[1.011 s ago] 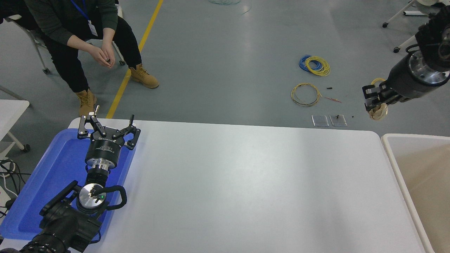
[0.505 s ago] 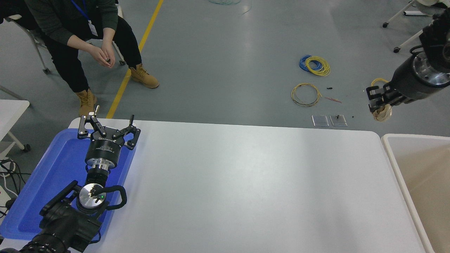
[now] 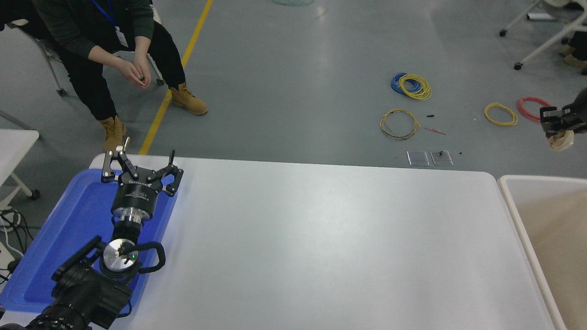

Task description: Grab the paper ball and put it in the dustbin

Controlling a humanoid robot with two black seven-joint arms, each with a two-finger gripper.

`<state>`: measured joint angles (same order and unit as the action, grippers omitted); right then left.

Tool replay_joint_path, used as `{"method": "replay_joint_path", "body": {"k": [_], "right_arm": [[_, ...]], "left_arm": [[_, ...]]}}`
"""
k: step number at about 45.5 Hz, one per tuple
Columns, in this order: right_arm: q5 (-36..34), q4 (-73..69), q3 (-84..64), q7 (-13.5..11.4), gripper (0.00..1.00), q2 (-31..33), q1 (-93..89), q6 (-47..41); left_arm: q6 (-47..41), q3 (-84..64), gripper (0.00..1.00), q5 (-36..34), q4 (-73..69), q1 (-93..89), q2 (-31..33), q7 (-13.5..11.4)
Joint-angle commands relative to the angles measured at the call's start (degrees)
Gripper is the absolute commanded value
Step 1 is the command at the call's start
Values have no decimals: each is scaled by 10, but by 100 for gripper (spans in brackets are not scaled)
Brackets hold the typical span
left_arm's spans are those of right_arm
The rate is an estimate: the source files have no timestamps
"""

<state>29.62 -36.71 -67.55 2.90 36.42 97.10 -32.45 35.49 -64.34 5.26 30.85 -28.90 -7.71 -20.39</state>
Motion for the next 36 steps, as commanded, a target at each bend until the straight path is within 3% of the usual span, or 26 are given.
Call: {"method": "replay_joint_path", "body": {"k": [1, 16, 26, 36], "right_arm": [[-10, 167, 29, -3, 0, 25, -160, 42], [-56, 314, 122, -6, 0, 29, -364, 113], [-76, 324, 197, -8, 0, 20, -465, 222], [-85, 324, 272, -18, 0, -7, -545, 273]], "left_arm": [[0, 0, 100, 0, 0, 0, 0, 0], [0, 0, 100, 0, 0, 0, 0, 0], [0, 0, 100, 0, 0, 0, 0, 0], [0, 0, 100, 0, 0, 0, 0, -1]]}}
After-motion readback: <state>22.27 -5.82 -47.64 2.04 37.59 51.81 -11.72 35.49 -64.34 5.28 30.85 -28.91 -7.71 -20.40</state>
